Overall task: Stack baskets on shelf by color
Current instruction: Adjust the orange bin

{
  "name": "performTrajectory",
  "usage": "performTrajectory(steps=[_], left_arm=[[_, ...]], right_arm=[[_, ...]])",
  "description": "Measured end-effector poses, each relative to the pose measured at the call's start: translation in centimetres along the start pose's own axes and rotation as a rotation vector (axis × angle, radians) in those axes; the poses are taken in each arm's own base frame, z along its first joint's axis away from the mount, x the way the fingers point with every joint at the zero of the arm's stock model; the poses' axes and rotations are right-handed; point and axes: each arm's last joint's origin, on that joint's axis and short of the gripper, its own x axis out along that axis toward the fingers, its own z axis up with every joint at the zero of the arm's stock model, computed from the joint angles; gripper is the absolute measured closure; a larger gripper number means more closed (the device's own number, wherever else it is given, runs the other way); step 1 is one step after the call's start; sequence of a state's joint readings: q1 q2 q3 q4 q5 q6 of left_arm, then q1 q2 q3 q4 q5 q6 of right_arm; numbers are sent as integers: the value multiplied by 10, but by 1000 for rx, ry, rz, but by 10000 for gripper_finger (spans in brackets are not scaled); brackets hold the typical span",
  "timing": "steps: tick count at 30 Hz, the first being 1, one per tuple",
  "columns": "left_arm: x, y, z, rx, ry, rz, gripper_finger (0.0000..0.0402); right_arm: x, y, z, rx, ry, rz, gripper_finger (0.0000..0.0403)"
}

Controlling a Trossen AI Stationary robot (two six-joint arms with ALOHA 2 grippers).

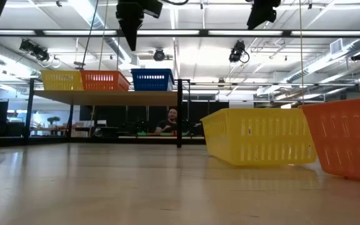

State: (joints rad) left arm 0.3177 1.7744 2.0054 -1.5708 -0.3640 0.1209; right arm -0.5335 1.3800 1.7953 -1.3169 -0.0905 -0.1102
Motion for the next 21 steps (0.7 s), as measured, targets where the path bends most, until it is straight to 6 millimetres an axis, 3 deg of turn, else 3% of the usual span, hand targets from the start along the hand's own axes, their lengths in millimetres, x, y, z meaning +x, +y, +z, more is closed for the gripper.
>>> performTrajectory(steps=[6, 11, 21], left_arm=[[10, 16, -6, -45, 42, 7, 294], [18, 26, -27, -94, 96, -10, 294], [17, 14, -68, -23, 106, -79, 294]], right_arm=[[0, 2, 2, -66, -25, 73, 284], [0, 2, 2, -71, -26, 84, 284], [0, 3, 2, -84, -34, 108, 284]])
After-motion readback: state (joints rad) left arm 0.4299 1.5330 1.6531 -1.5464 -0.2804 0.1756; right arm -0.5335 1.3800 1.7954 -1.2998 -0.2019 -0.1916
